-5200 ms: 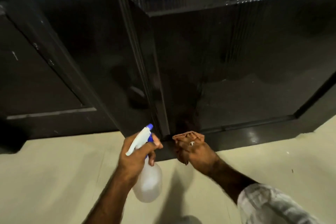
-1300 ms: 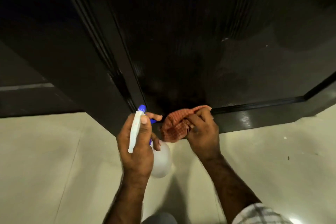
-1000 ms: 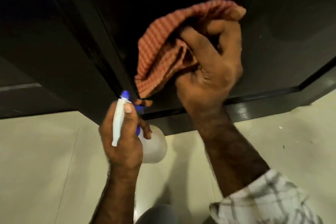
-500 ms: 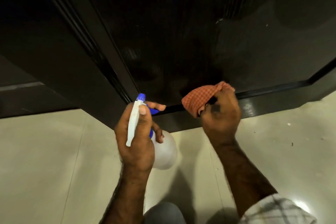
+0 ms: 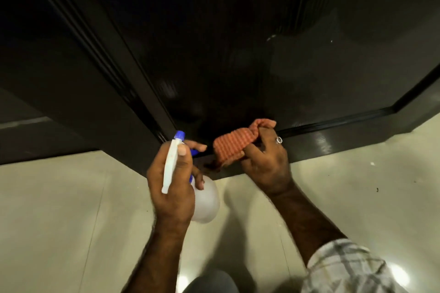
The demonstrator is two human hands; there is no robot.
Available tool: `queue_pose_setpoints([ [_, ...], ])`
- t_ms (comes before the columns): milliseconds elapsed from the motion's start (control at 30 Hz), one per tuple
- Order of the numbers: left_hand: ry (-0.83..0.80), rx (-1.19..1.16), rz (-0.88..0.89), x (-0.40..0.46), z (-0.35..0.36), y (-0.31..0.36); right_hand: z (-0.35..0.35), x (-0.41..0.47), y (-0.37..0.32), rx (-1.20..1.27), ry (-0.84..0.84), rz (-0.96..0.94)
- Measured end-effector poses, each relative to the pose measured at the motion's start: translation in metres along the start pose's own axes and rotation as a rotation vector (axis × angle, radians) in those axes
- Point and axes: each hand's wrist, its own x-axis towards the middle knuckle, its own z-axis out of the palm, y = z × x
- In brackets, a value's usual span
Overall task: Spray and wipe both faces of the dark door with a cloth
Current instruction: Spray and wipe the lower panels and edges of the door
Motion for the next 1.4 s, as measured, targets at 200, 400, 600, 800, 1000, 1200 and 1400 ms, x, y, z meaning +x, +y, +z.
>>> queue_pose_setpoints([
  [200, -0.138, -0.037, -0.039, -0.018, 0.021, -0.005, -0.051, -0.015, 0.072, 0.012, 0.147, 0.627],
  [400, -0.147, -0.025, -0.084, -0.016, 0.033, -0.013, -0.042, -0.002, 0.047, 0.182, 0.408, 1.032],
  [600, -0.189, -0.042, -0.063, -0.004, 0.049, -0.020, -0.001, -0.015, -0.032, 0.267, 0.072, 0.763],
  [800, -0.271, -0.028, -0.051, 0.007, 0.058, -0.021, -0.039, 0.003, 0.053, 0.456, 0.473, 1.049],
  [1000, -0.241, -0.017, -0.054, 0.020, 0.055, -0.012, -0.084, 0.024, 0.127, 0.531, 0.742, 1.303],
  [1200, -0.180, 0.020, -0.018, 0.026, 0.037, 0.003, -0.034, 0.024, -0.019, 0.608, 0.403, 0.916],
  [1400, -0.133, 0.002, 0.068, 0.038, 0.019, 0.042, -0.083, 0.160, -0.087, 0.212, 0.566, 0.175],
])
